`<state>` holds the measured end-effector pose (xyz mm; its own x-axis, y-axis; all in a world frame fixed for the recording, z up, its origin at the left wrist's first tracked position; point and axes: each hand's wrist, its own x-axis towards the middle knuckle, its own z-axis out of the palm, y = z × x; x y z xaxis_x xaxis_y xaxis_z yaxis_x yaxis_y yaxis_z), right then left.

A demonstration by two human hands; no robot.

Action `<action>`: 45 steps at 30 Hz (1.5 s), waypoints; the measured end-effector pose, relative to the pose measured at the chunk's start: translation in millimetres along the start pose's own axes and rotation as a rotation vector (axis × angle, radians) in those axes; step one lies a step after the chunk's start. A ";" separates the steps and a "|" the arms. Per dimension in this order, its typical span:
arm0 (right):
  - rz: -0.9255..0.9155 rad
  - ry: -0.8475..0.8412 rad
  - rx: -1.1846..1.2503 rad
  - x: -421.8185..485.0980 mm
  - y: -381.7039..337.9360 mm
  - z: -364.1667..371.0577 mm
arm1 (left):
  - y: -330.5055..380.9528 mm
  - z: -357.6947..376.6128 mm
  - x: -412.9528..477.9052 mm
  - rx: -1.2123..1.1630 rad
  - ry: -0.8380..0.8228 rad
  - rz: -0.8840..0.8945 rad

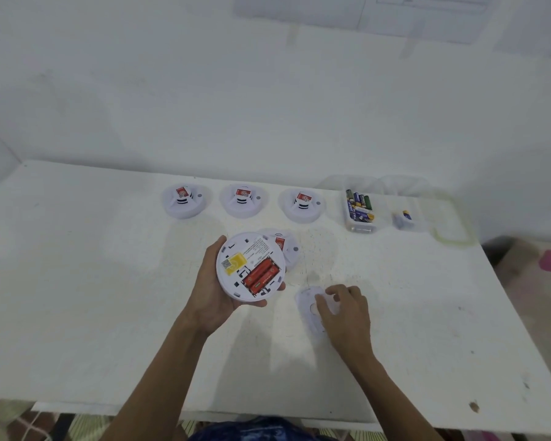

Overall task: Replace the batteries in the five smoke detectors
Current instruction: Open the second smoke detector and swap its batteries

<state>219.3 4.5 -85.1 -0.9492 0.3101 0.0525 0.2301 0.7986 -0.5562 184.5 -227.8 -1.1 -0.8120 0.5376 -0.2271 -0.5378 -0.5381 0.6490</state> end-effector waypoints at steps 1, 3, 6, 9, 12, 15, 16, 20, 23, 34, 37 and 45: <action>0.009 0.007 0.055 -1.3 -9.1 -7.2 | -0.1 -0.4 0.3 -0.003 0.003 0.000; -0.050 0.060 0.159 -4.7 -28.6 -23.2 | -0.2 -2.4 1.7 -0.015 0.020 -0.007; -0.198 0.128 0.299 -9.3 -59.9 -46.0 | -0.9 -5.0 2.9 -0.028 0.072 0.013; -0.347 0.132 0.361 -15.9 -88.8 -64.4 | -1.6 0.0 1.7 0.021 0.199 0.077; -0.490 0.118 0.313 -21.9 -107.7 -71.7 | -2.2 7.2 0.1 0.028 0.253 0.103; -0.535 0.098 0.215 -22.3 -117.4 -68.0 | -3.7 8.9 0.7 0.033 0.266 0.113; -0.536 0.102 0.188 -22.4 -119.5 -65.7 | -3.5 9.0 1.0 0.028 0.266 0.110; -0.506 0.106 0.135 -22.2 -127.0 -63.1 | -2.2 11.2 0.7 -0.013 0.281 0.108; -0.460 0.076 0.126 -23.5 -129.6 -62.6 | -2.2 13.1 0.8 -0.009 0.299 0.115; -0.351 -0.044 0.153 -25.7 -139.0 -62.8 | 3.6 24.5 2.2 0.011 0.255 0.128; -0.486 0.022 0.096 -24.3 -137.7 -63.2 | 5.1 23.6 0.4 0.029 0.247 0.135; -0.867 -0.150 0.002 -0.4 -133.4 -82.4 | 8.6 21.3 -5.8 0.026 0.142 0.064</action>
<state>206.7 -59.6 57.4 -0.8074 -0.4765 0.3479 -0.5854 0.7202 -0.3722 189.5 -221.7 21.3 -0.8691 0.4050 -0.2839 -0.4798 -0.5505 0.6832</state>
